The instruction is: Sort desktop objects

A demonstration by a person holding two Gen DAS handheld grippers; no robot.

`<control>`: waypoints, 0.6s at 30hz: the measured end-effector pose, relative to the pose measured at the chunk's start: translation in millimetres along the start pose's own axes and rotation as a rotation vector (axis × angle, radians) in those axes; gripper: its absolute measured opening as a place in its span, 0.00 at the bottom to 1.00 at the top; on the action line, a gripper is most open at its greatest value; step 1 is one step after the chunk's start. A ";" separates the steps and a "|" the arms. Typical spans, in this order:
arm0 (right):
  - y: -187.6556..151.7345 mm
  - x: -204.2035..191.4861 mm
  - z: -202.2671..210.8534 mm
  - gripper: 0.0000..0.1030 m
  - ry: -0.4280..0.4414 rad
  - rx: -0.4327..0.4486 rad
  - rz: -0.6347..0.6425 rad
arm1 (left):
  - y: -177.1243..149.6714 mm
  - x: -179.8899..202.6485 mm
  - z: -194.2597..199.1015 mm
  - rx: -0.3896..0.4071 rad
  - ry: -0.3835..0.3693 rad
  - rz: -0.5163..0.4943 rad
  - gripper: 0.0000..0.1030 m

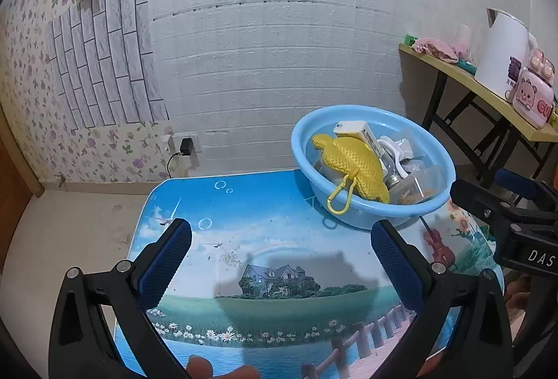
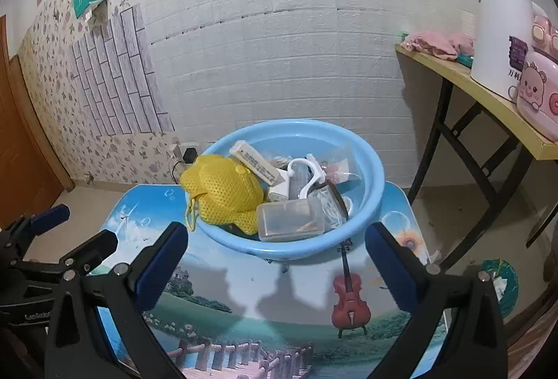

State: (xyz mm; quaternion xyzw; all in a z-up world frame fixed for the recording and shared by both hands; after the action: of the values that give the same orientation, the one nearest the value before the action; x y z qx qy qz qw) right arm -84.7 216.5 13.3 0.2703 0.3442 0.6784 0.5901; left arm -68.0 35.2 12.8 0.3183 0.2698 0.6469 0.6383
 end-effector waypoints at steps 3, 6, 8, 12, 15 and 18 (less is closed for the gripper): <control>-1.5 0.8 -1.6 1.00 0.006 -0.007 -0.007 | -0.9 2.8 0.5 0.006 0.007 -0.017 1.00; -1.9 1.3 -0.9 1.00 0.007 -0.005 -0.012 | -0.7 3.3 1.4 0.011 0.012 -0.025 1.00; -1.7 1.0 0.6 1.00 0.008 -0.001 -0.010 | 0.7 1.5 1.5 0.013 0.013 -0.014 1.00; -0.1 0.9 2.8 1.00 0.009 0.009 -0.007 | 1.3 -3.3 1.7 0.015 0.027 0.000 1.00; 0.4 -0.7 3.9 1.00 0.004 0.017 0.002 | 1.8 -4.7 1.8 0.017 0.021 0.007 1.00; 0.7 -2.3 4.8 1.00 0.007 0.028 0.014 | 1.5 -4.7 1.7 0.021 0.005 0.008 1.00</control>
State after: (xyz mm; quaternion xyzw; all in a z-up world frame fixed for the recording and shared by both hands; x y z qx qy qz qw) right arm -81.1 214.9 17.0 0.2788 0.3538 0.6786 0.5802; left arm -67.8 30.4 14.7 0.3246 0.2770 0.6473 0.6316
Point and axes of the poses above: each gripper's, at about its wrist camera, not at the fingertips, and z roughly against the way its jaws point, x to its right, y to its top, the point moved 4 cm from there along -z, roughly the way its jaws point, and after that the axes turned 5 degrees about z, right-handed, at the moved point
